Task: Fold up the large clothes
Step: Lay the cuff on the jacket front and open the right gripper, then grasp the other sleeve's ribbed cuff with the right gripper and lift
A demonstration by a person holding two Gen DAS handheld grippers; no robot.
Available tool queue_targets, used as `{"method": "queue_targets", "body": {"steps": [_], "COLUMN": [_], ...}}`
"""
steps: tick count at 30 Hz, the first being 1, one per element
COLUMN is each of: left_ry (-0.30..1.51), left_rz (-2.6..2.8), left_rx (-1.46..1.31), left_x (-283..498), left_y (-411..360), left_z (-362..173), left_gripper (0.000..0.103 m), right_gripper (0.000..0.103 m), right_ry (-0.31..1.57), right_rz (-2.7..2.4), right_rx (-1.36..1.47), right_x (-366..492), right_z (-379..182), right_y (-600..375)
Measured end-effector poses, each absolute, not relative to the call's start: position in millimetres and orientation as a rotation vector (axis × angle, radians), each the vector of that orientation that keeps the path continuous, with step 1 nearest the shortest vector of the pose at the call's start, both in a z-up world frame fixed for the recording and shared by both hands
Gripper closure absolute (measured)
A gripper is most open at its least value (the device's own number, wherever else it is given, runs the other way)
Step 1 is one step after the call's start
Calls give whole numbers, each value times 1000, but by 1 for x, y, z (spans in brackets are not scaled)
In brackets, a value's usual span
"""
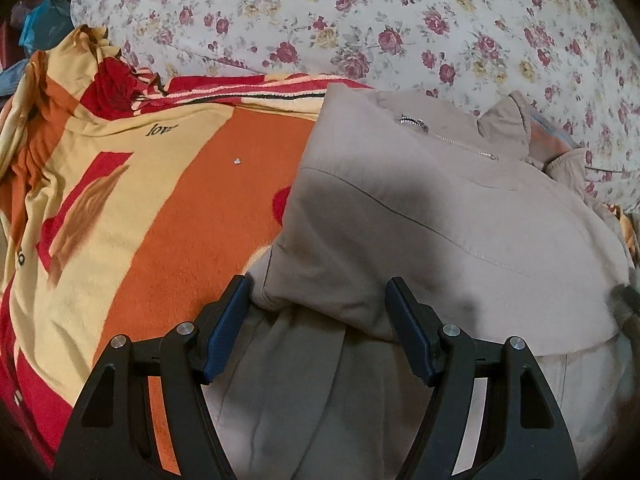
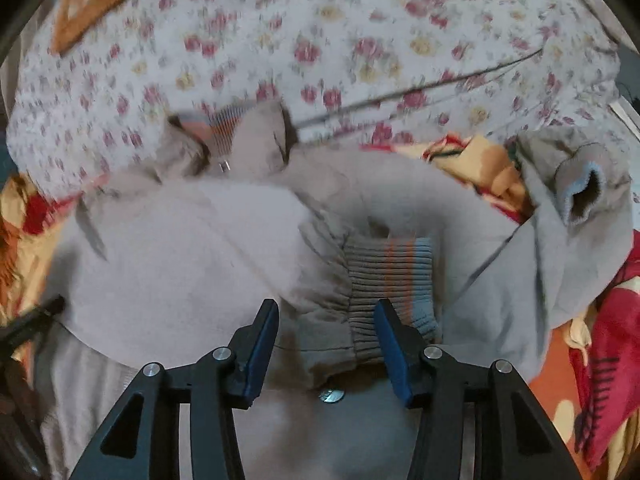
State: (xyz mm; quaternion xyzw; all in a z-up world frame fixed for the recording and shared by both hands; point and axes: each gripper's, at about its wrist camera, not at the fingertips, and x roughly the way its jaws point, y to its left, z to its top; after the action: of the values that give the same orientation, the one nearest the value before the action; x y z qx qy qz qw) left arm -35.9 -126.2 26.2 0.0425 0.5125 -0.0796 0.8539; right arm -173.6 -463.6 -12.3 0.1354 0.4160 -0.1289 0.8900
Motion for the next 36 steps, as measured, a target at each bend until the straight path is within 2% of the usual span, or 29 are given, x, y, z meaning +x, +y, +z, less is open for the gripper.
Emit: {"method": "queue_targets", "body": {"steps": [4, 10, 15, 18, 19, 20, 28, 36], "left_ry": [1073, 1063, 1040, 1025, 1019, 1014, 987, 960], "left_rz": [-164, -159, -169, -177, -181, -184, -306, -380], "left_rx": [92, 92, 95, 86, 79, 73, 32, 100], "left_x": [-37, -40, -47, -50, -52, -53, -72, -85], "left_y": [-127, -127, -126, -125, -124, -124, -139, -167], "left_z": [26, 30, 40, 47, 51, 52, 61, 61], "left_gripper": [32, 32, 32, 32, 32, 32, 32, 32], "right_gripper": [54, 53, 53, 50, 45, 41, 41, 38], "right_ry": [782, 871, 827, 794, 789, 790, 907, 815], "right_rz": [-218, -210, -225, -221, -206, -195, -212, -233], "right_rx": [313, 351, 321, 315, 322, 324, 334, 329], "right_x": [-186, -159, -171, -192, -198, -203, -189, -221], "right_z": [5, -29, -15, -2, 1, 3, -28, 6], "right_y": [-463, -467, -462, -458, -457, -454, -447, -453]}}
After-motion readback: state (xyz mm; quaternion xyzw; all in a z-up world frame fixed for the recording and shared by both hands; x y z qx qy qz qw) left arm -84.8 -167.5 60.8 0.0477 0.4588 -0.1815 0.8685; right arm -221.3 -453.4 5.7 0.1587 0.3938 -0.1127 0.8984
